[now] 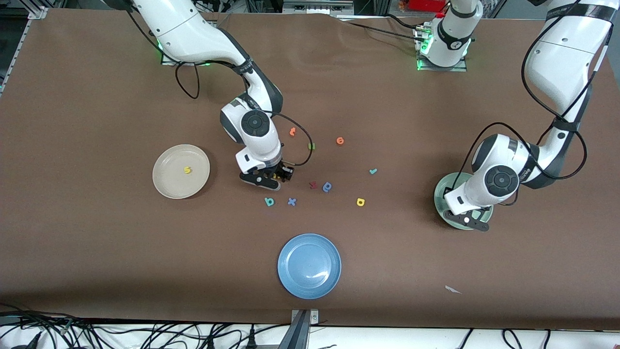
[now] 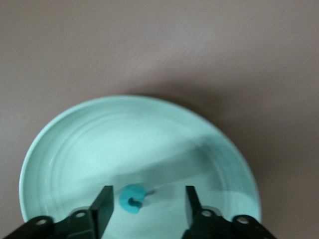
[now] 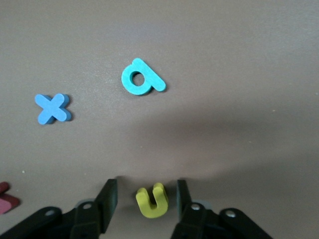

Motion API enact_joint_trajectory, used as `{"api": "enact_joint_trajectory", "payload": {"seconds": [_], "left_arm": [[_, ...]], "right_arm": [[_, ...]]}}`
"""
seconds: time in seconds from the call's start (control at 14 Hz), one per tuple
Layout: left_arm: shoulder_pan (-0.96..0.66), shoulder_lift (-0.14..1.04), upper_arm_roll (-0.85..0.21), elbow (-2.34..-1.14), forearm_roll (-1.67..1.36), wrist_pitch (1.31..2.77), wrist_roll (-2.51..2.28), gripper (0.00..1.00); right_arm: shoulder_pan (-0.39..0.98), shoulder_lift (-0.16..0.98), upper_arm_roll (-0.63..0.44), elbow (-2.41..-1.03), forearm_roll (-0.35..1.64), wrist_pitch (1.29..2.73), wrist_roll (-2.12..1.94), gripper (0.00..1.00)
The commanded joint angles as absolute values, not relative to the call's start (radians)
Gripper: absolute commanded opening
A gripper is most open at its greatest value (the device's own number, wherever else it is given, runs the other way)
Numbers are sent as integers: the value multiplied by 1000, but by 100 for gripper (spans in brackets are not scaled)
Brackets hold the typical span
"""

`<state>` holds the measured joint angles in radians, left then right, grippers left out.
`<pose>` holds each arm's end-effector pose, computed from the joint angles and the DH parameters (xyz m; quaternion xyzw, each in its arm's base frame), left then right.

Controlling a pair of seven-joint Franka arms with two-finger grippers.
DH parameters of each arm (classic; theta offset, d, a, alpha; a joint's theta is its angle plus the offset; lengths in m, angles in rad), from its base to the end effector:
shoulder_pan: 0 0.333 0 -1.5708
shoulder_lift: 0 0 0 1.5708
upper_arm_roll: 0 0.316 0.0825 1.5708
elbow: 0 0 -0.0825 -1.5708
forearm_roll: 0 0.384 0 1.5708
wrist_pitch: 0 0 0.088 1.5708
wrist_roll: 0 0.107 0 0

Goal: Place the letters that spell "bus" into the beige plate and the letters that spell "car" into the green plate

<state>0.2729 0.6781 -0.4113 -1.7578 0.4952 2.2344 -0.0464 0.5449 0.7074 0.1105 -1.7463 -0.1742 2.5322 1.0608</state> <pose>0.6461 -0.0559 0.1964 -0.9808 0.1783 0.0527 0.0596 0.5358 0.4060 0.1780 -0.9880 0.1473 -0.0412 0.0210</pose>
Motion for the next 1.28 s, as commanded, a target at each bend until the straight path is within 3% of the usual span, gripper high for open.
{"api": "enact_joint_trajectory", "payload": {"seconds": [0.0, 0.07, 0.21, 0.36, 0.57, 0.78, 1.21], "left_arm": [[249, 666, -445, -1721, 384, 2209, -47, 100], [233, 666, -457, -1724, 350, 2209, -79, 100], [207, 667, -500, -1738, 312, 2209, -185, 100], [190, 669, -544, -1776, 310, 2221, -299, 100], [186, 663, -621, -1868, 339, 2297, -443, 99], [160, 634, -627, -1997, 435, 2436, -590, 96], [98, 630, -637, -2031, 523, 2439, -755, 76]], "right_arm": [[555, 732, 112, -1723, -186, 2525, 1058, 53], [555, 732, 112, -1726, -186, 2520, 1057, 49], [555, 727, 112, -1723, -186, 2481, 1054, 19], [551, 718, 112, -1721, -186, 2459, 1054, 9], [535, 654, 95, -1717, -187, 2395, 1031, 8], [493, 571, 46, -1720, -181, 2245, 831, 8], [324, 512, 15, -1796, -176, 2152, 530, 9]]}}
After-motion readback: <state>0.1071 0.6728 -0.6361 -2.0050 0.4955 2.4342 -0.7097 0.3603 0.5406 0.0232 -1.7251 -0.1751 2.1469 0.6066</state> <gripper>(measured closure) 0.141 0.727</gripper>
